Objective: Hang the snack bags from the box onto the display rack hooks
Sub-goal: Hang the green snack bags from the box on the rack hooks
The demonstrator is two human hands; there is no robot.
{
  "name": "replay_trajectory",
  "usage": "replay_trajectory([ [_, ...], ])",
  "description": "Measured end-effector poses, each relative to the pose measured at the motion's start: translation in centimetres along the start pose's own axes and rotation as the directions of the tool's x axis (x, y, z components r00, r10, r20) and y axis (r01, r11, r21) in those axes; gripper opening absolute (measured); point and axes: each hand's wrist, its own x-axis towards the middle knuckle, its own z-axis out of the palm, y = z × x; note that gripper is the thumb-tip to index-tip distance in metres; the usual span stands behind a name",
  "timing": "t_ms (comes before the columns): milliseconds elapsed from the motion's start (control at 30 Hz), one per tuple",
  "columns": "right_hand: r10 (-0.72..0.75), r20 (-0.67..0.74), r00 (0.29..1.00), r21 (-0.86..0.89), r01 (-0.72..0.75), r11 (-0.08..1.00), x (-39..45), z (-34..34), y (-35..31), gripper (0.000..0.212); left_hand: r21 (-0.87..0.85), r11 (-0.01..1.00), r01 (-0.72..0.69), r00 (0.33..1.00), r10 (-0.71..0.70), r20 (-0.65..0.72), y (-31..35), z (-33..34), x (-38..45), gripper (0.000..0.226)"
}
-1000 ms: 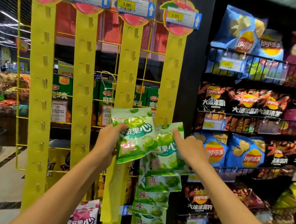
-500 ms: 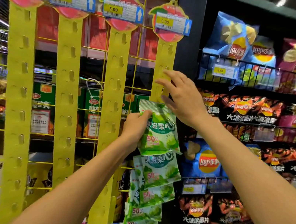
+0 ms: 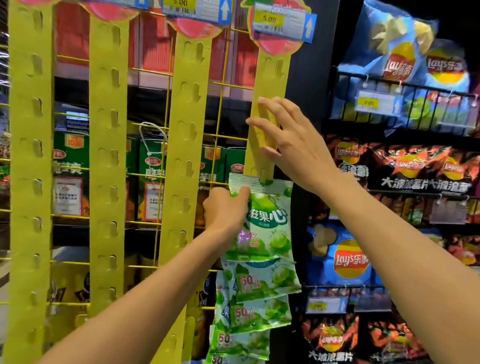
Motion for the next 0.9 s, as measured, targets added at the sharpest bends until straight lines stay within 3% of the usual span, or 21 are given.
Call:
replay_trajectory([
  [233,0.025,-0.016,1.0,0.008,-0.025,1.0,-0.5,-0.2,-0.5,0.052,0.045,0.999,-0.011,0.999,0.009,0.032,-0.8,-0.5,-0.8,0.05],
  [367,0.044,-0.004,0.999,0.034,-0.044,0.998,-1.0,-0.4,-0.8,0.049,0.071,0.99,-0.12,0.992,0.116,0.057,-1.6,-1.1,-1.5,0.046],
  [500,0.083,0.016,0.996,0.067,-0.084,0.994,-1.5,-0.6,-1.7,0.05,0.224,0.929,-0.295,0.955,0.282,0.089,-2.6,-2.2,-2.4,0.029],
  [700,0.164,-0.02,0.986,0.159,-0.159,0.974,-4.7,-1.2,-5.5,0.045,0.477,0.714,-0.513,0.831,0.552,0.067,-4.1,-6.3,-4.5,0.019],
  [800,0.181,0.006,0.984,0.202,-0.178,0.963,-7.9,-0.6,-8.5,0.04,0.635,0.489,-0.598,0.68,0.729,0.079,-5.3,-9.2,-4.9,0.021],
  [900,0.177,0.051,0.983,0.231,-0.184,0.955,-11.4,0.2,-11.5,0.041,0.705,0.296,-0.645,0.563,0.807,0.177,-8.2,-11.8,-4.8,0.032],
])
